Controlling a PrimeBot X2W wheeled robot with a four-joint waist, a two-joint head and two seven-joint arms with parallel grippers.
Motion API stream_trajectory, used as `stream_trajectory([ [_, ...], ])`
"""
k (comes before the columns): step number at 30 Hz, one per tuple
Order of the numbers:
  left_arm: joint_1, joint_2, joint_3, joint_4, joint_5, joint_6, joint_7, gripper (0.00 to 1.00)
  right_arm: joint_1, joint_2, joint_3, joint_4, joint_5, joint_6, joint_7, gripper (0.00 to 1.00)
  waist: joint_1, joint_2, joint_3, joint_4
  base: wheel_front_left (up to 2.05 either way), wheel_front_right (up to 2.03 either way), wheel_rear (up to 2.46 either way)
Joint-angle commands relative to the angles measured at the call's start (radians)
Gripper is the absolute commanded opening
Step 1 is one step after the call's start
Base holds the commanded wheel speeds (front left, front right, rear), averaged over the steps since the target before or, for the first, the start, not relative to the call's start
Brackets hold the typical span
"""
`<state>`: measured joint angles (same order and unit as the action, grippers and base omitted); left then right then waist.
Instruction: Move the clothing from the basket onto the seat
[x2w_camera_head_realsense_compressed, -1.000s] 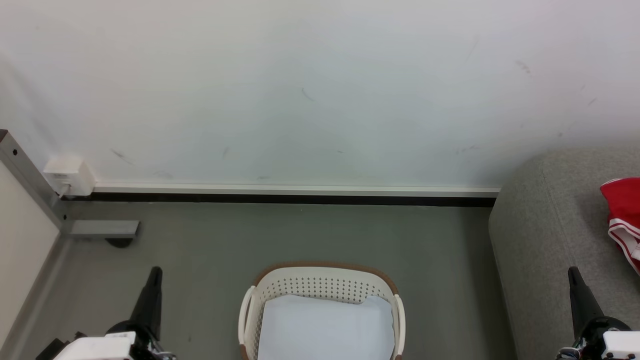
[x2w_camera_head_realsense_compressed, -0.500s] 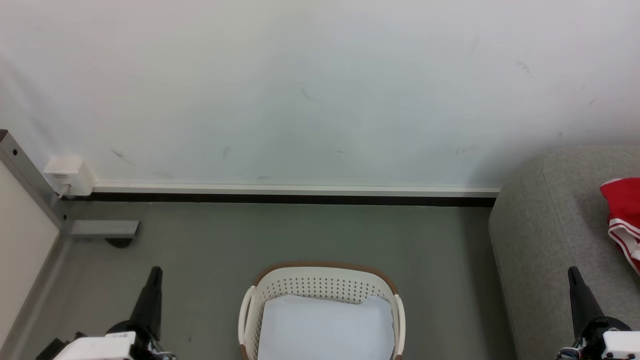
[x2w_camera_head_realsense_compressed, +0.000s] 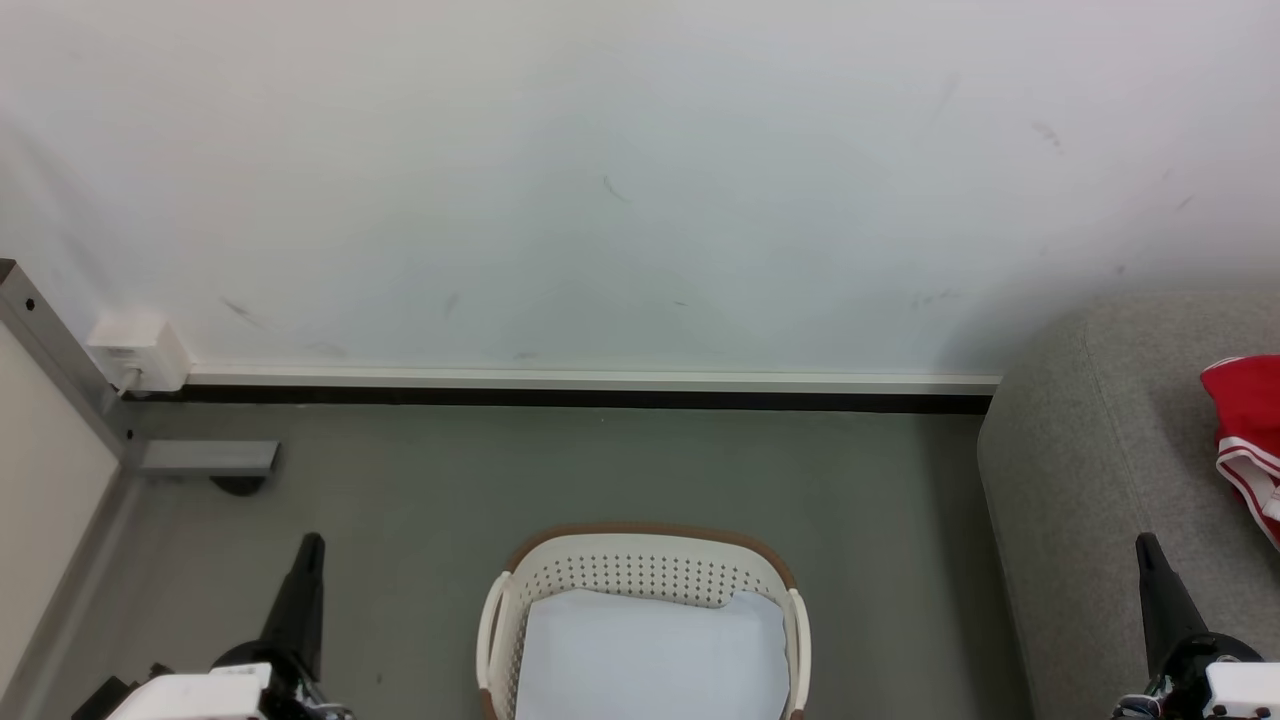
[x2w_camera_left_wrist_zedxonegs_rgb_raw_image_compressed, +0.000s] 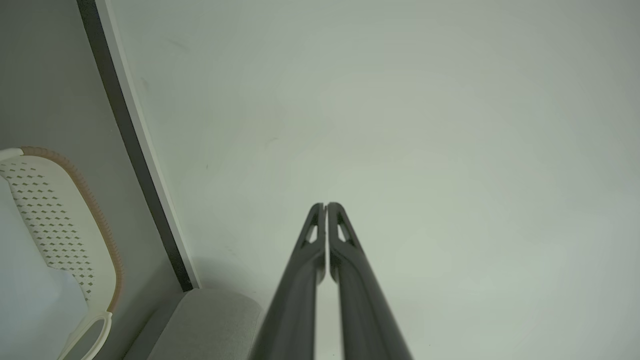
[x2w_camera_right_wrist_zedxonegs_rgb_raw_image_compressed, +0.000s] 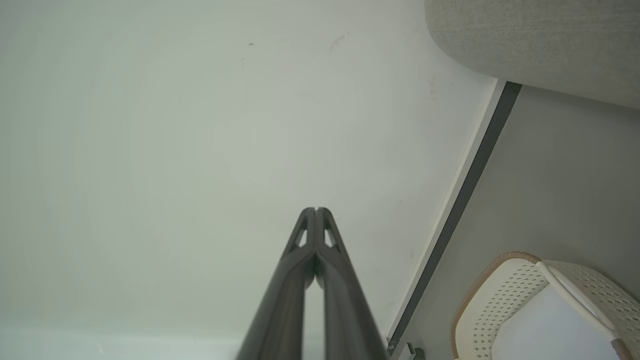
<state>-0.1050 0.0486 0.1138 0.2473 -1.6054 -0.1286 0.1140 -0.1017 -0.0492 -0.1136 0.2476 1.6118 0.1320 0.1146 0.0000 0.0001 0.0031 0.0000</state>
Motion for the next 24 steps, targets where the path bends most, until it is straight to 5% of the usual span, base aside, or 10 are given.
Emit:
stream_trajectory([
  [1, -0.007, 0.002, 0.002, -0.004, -0.014, -0.005, 0.004, 0.0, -0.012, 0.0, -0.004, -0.005, 0.002, -0.002, 0.003, 0.0, 0.0, -0.0001, 0.0, 0.0, 0.0, 0.0, 0.0],
  [24, -0.007, 0.002, 0.002, -0.004, -0.014, -0.005, 0.004, 0.0, -0.012, 0.0, -0.004, -0.005, 0.002, -0.002, 0.003, 0.0, 0.0, -0.0001, 0.0, 0.0, 0.0, 0.0, 0.0],
])
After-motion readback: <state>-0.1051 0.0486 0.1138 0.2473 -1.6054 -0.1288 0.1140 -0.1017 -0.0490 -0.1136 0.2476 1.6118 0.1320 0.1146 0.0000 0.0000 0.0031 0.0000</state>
